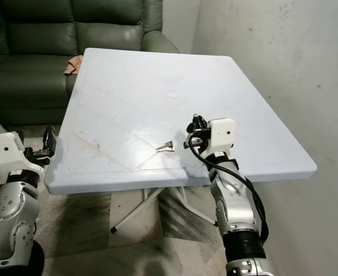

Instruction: Hang keys on a hook

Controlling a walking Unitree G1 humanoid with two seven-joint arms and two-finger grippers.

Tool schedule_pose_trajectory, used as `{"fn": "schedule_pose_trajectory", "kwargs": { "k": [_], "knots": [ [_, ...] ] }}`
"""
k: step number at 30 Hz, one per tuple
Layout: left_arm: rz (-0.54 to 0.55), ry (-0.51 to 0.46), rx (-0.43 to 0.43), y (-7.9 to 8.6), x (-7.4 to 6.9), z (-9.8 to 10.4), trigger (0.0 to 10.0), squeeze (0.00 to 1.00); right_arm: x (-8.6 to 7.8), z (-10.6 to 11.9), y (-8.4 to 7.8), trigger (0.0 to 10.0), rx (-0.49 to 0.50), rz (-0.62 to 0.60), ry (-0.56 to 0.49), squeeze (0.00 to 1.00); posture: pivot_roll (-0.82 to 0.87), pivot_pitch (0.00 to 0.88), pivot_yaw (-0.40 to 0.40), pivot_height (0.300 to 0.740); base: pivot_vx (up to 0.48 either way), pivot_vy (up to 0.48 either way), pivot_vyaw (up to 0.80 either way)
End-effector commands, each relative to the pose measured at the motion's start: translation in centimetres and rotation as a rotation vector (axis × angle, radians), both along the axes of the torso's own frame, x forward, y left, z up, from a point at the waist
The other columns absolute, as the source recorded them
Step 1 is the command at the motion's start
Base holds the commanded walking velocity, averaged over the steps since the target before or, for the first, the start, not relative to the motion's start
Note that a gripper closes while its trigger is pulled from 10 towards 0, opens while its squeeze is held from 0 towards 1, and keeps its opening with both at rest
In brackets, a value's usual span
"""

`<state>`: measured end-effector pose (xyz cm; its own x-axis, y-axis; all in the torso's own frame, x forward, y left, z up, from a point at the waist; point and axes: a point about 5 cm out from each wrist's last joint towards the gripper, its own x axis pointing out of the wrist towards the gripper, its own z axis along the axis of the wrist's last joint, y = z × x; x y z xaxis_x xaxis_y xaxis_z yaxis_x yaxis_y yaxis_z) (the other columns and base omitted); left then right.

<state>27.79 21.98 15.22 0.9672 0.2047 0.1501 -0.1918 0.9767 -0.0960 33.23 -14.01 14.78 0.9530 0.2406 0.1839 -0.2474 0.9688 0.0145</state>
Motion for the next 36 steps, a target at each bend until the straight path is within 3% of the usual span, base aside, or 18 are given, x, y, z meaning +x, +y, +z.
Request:
{"fn": "schedule_pose_trajectory", "kwargs": {
  "k": [1,36],
  "knots": [
    [-0.001,0.001,-0.003,0.00,-0.01,-0.02,10.0,0.00,0.22,0.14,-0.34,10.0,-0.001,-0.015,0.006,0.00,-0.03,0.000,-0.057,0.740,0.000,0.000,-0.79],
    [-0.008,0.023,0.003,-0.08,0.08,0.00,10.0,0.00,0.18,-0.15,0.02,10.0,0.001,-0.004,0.018,0.00,-0.02,0.000,-0.052,0.740,0.000,0.000,-0.79]
  ]
}}
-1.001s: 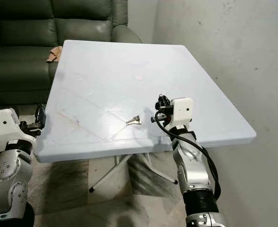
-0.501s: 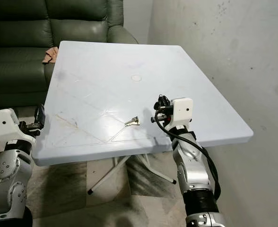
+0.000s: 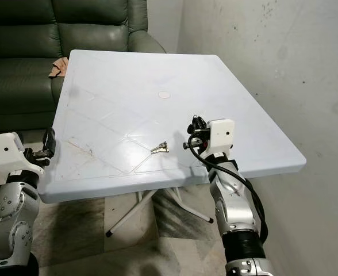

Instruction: Hang keys on a hook

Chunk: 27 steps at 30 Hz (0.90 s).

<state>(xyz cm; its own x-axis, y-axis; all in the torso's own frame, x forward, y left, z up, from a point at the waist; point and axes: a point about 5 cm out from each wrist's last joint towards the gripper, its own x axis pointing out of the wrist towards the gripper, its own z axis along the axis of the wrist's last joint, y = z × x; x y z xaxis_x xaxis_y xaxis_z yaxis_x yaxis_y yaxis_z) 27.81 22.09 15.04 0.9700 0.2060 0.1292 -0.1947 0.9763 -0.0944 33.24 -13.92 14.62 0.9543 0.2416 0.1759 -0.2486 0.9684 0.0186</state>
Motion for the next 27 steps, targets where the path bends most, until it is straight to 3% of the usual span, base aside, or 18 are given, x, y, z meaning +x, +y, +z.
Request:
{"fn": "schedule_pose_trajectory", "kwargs": {
  "k": [1,13,19,27],
  "knots": [
    [-0.010,0.002,0.005,-0.21,0.07,0.17,10.0,0.00,0.16,0.01,-0.04,10.0,-0.002,-0.004,0.009,0.00,-0.02,0.000,-0.052,0.740,0.000,0.000,-0.79],
    [-0.013,0.029,-0.009,-0.15,0.08,-0.08,10.0,0.00,0.13,-0.09,0.07,10.0,-0.006,0.003,0.011,0.00,-0.02,0.000,-0.052,0.740,0.000,0.000,-0.79],
    [-0.029,0.028,0.008,-0.41,0.01,0.02,10.0,0.00,-0.05,-0.34,0.21,10.0,-0.006,0.007,0.017,0.00,-0.02,0.000,-0.046,0.740,0.336,0.000,-0.79],
    [-0.047,0.022,0.017,-0.72,-0.03,0.11,10.0,0.00,-0.22,-0.49,0.15,10.0,-0.005,0.003,0.021,0.00,-0.02,0.000,-0.042,0.740,0.000,0.000,-0.79]
  ]
}}
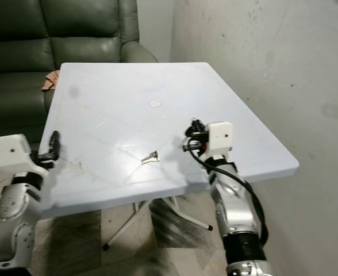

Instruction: Hang keys on a hook

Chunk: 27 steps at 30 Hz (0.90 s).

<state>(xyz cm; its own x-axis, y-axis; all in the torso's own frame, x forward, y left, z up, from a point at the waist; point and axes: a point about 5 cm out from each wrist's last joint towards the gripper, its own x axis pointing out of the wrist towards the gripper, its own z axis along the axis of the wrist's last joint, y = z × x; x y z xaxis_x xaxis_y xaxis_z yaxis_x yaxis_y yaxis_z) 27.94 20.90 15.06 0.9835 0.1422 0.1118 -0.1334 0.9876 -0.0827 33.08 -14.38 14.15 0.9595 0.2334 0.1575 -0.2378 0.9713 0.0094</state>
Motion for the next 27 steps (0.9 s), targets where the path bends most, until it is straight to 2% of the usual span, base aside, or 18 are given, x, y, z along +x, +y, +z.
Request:
{"fn": "schedule_pose_trajectory", "kwargs": {
  "k": [1,27],
  "knots": [
    [0.017,0.003,0.006,0.46,-0.17,0.08,10.0,0.00,-0.07,-0.02,0.62,10.0,0.009,0.014,0.006,0.00,-0.02,0.000,-0.042,0.740,0.000,0.000,-0.79],
    [0.029,0.011,0.002,0.35,-0.39,-0.05,10.0,0.00,-0.11,-0.05,0.41,10.0,0.000,0.014,0.015,0.00,-0.02,0.000,-0.053,0.740,0.000,0.000,-0.79]
  ]
}}
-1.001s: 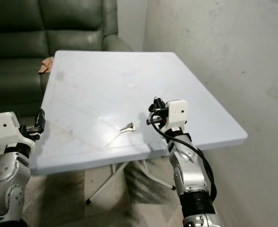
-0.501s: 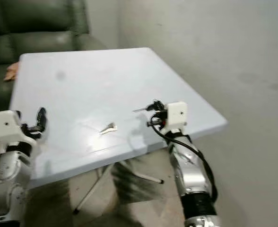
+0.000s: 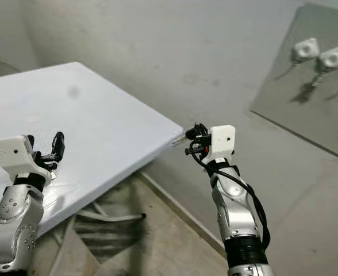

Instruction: Hang keys on a hook

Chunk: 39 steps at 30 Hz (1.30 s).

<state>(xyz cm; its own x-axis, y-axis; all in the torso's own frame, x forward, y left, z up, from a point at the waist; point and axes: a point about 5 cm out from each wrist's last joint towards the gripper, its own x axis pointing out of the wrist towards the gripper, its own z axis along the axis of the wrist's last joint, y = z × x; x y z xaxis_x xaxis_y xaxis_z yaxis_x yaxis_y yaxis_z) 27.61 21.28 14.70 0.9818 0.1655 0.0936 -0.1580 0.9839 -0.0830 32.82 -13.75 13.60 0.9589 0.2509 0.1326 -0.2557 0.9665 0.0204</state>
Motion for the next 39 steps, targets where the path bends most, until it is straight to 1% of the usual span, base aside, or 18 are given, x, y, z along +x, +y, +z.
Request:
{"fn": "schedule_pose_trajectory", "kwargs": {
  "k": [1,10,12,21,31,35,39],
  "knots": [
    [0.013,-0.003,0.003,0.09,-0.02,0.24,10.0,0.00,0.20,0.50,-0.31,10.0,-0.012,-0.009,-0.012,0.00,-0.02,0.000,-0.056,0.740,0.000,0.000,-0.79],
    [0.020,-0.002,-0.003,-0.01,-0.05,0.20,10.0,0.00,0.18,0.57,-0.50,10.0,-0.017,-0.017,-0.010,0.00,-0.03,0.000,-0.059,0.740,0.000,0.000,-0.79],
    [0.023,-0.001,-0.019,0.02,-0.04,0.15,10.0,0.00,0.18,0.56,-0.53,10.0,-0.018,-0.018,-0.009,0.00,-0.03,0.000,-0.059,0.740,0.000,0.000,-0.79],
    [0.026,0.003,-0.022,0.15,0.01,0.10,10.0,0.00,0.21,0.58,-0.61,10.0,-0.021,-0.021,-0.008,0.00,-0.03,0.000,-0.060,0.740,0.000,0.000,-0.79],
    [0.024,-0.002,-0.050,0.06,0.09,0.09,10.0,0.00,0.24,0.59,-0.67,10.0,-0.023,-0.023,-0.006,0.00,-0.03,0.000,-0.063,0.740,0.000,0.000,-0.79],
    [0.034,0.005,-0.055,0.13,0.11,0.07,10.0,0.00,0.26,0.57,-0.69,10.0,-0.021,-0.028,-0.003,0.00,-0.03,0.000,-0.062,0.740,0.000,0.000,-0.79],
    [0.056,0.034,-0.049,0.19,0.24,-0.11,10.0,0.00,0.25,0.64,-0.62,10.0,0.001,-0.033,-0.001,0.00,-0.03,0.000,-0.061,0.740,0.000,0.000,-0.31]
  ]
}}
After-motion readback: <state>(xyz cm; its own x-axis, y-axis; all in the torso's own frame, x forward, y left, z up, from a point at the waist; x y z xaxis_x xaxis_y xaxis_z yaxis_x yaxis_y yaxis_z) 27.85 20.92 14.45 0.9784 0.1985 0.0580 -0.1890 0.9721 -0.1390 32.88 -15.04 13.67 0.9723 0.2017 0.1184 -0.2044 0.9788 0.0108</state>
